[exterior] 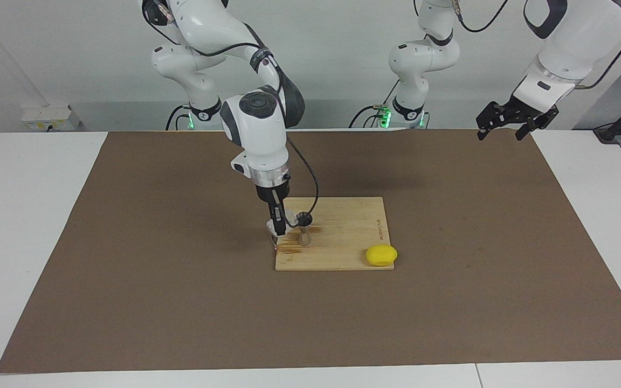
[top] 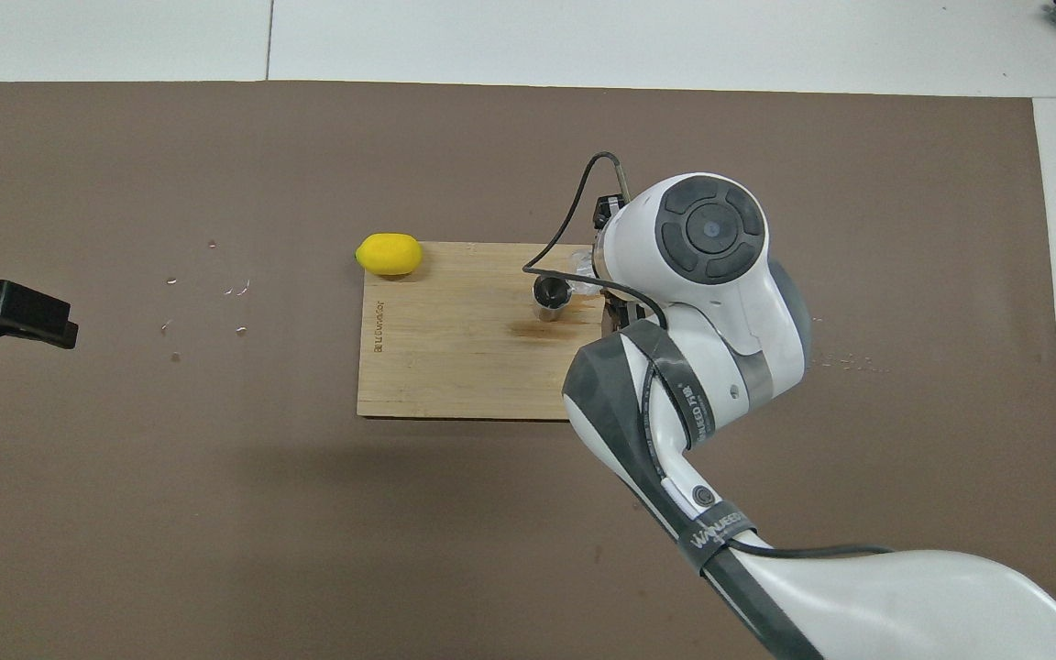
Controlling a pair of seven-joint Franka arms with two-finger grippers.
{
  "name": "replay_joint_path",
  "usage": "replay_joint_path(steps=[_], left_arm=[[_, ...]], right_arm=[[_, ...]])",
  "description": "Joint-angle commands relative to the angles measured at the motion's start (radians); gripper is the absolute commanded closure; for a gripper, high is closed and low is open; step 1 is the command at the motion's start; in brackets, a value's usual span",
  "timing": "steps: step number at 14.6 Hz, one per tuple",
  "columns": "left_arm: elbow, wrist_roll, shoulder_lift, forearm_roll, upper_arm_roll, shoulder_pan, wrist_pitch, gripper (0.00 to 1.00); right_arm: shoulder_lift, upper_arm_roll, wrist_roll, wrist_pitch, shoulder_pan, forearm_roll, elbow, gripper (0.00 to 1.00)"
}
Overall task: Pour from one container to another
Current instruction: 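Tilt the glass cup with the right gripper to pour into the dark cup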
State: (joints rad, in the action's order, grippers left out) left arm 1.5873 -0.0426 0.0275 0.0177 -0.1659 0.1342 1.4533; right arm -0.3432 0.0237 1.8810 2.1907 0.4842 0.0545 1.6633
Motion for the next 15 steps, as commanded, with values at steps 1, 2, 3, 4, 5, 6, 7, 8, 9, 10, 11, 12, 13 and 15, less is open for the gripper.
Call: replay_joint_path(steps=[1, 2, 3, 4, 5, 6, 7, 8, 9, 10, 11, 12, 13, 15], left_arm=[[0.003, -0.007, 0.002, 0.005, -0.006, 0.007, 0.004, 0.0], [0.002, -0.007, 0.002, 0.005, -0.006, 0.007, 0.004, 0.0], [0.003, -0.007, 0.002, 0.005, -0.006, 0.007, 0.004, 0.0], [0.002, -0.007, 0.002, 0.005, -0.006, 0.007, 0.004, 0.0], [0.002, -0.007, 0.002, 0.005, -0.006, 0.007, 0.004, 0.0], [0.003, -0.007, 0.002, 0.005, -0.006, 0.007, 0.004, 0.0], [0.002, -0.007, 0.002, 0.005, -0.006, 0.007, 0.004, 0.0], [0.003, -0.007, 0.002, 0.005, -0.006, 0.007, 0.004, 0.0], [0.002, -0.007, 0.002, 0.005, -0.006, 0.007, 0.004, 0.0], [0.002, -0.007, 0.002, 0.005, -0.006, 0.007, 0.004, 0.0], [0.003, -0.007, 0.002, 0.004, -0.006, 0.007, 0.004, 0.0], [0.002, -0.007, 0.002, 0.005, -0.006, 0.007, 0.004, 0.0], [0.002, -0.007, 0.002, 0.005, -0.006, 0.007, 0.004, 0.0], [0.003, -0.007, 0.002, 0.005, -0.006, 0.007, 0.004, 0.0]], right_arm=[[-0.005, 0.005, 0.039, -0.031, 0.027, 0.051, -0.025, 1.0], [-0.005, 0.004, 0.04, -0.034, 0.028, 0.079, -0.025, 1.0], [-0.005, 0.002, 0.04, -0.041, 0.028, 0.106, -0.027, 1.0], [-0.005, 0.004, 0.04, -0.049, 0.037, 0.117, -0.027, 1.0], [-0.005, 0.005, 0.041, -0.051, 0.042, 0.122, -0.027, 1.0], [-0.005, 0.004, 0.044, -0.051, 0.042, 0.132, -0.027, 1.0], [-0.005, 0.004, 0.052, -0.051, 0.05, 0.148, -0.027, 1.0], [-0.005, 0.004, 0.053, -0.051, 0.053, 0.162, -0.027, 1.0], [-0.005, 0.004, 0.053, -0.049, 0.054, 0.171, -0.027, 1.0], [-0.003, 0.004, 0.053, -0.049, 0.057, 0.177, -0.027, 1.0], [-0.003, 0.004, 0.055, -0.049, 0.062, 0.189, -0.027, 1.0], [-0.003, 0.004, 0.058, -0.051, 0.063, 0.198, -0.027, 1.0], [-0.003, 0.004, 0.064, -0.049, 0.063, 0.208, -0.027, 1.0], [-0.002, 0.001, 0.076, -0.049, 0.065, 0.229, -0.027, 1.0]])
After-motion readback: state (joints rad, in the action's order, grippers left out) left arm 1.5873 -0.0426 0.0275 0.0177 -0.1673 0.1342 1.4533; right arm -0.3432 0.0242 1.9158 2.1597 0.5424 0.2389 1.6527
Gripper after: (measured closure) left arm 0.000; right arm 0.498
